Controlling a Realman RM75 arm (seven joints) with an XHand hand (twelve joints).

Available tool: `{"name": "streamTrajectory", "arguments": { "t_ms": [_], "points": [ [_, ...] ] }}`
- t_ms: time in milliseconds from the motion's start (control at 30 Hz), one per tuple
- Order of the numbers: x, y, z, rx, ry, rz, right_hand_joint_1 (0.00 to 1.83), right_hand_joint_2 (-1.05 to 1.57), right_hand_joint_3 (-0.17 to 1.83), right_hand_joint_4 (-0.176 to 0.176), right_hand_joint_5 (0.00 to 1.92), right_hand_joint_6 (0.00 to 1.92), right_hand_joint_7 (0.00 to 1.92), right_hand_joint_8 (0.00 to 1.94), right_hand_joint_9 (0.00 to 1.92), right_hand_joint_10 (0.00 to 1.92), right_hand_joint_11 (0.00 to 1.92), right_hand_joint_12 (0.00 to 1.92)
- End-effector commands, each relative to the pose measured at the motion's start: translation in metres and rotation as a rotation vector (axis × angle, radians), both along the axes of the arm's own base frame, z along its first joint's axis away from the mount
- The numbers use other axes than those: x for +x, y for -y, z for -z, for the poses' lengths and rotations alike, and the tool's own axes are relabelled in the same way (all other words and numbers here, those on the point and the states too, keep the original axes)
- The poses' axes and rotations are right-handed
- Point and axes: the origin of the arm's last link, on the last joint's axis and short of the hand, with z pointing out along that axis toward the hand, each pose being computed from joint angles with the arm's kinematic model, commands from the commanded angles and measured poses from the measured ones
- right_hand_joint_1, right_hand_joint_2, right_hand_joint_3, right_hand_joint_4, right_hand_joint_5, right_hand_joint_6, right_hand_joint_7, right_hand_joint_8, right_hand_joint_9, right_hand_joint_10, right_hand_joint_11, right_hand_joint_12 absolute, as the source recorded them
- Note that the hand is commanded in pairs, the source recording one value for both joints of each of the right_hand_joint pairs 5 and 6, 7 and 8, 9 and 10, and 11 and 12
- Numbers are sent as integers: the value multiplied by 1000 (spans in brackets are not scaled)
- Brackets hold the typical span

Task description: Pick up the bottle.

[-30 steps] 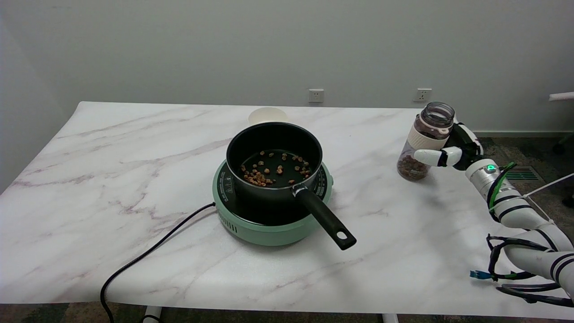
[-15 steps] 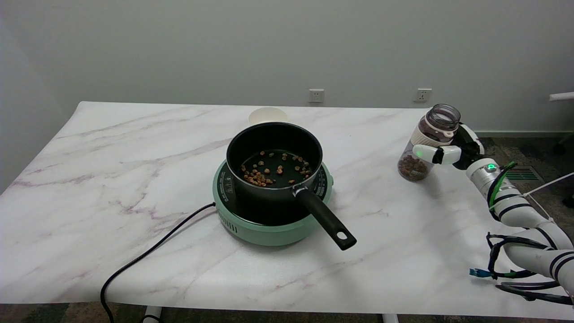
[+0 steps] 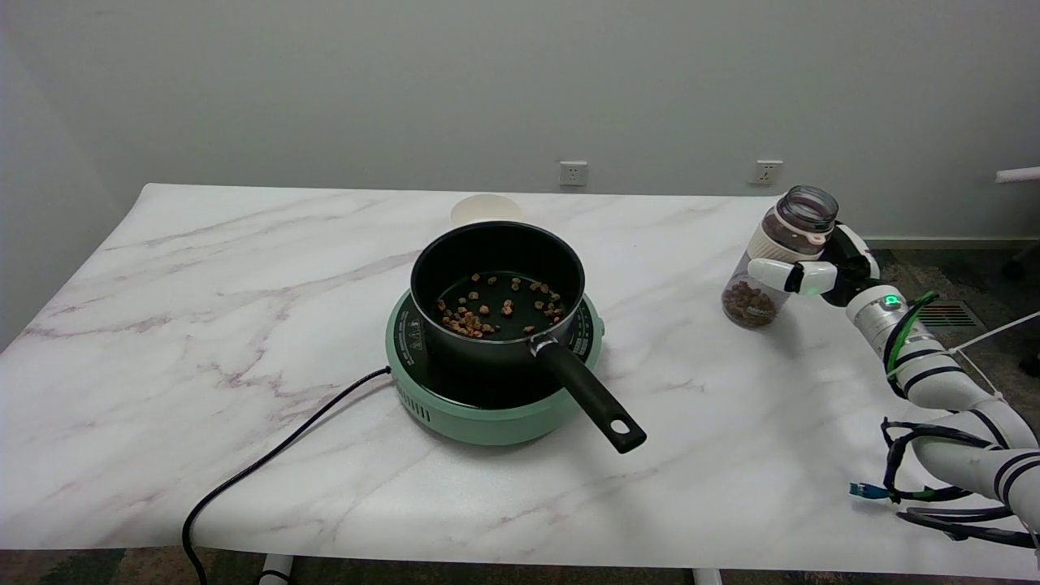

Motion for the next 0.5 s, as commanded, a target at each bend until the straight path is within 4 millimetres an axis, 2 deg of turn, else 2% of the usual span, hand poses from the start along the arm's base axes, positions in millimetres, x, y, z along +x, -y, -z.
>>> {"name": "streamTrajectory", "arguments": {
  "t_ms": [33,200,500],
  "points": [
    [16,6,-7,0,-33,-26,1414,457,813,0,1565,1565,1292,1292,1163,1163,961,961],
    [31,11,-8,17,-59,-47,1419,477,797,0,1577,1577,1301,1301,1168,1168,962,962],
    [69,24,-7,59,-121,-74,1425,449,796,0,1572,1572,1297,1297,1167,1167,957,957]
  ]
}}
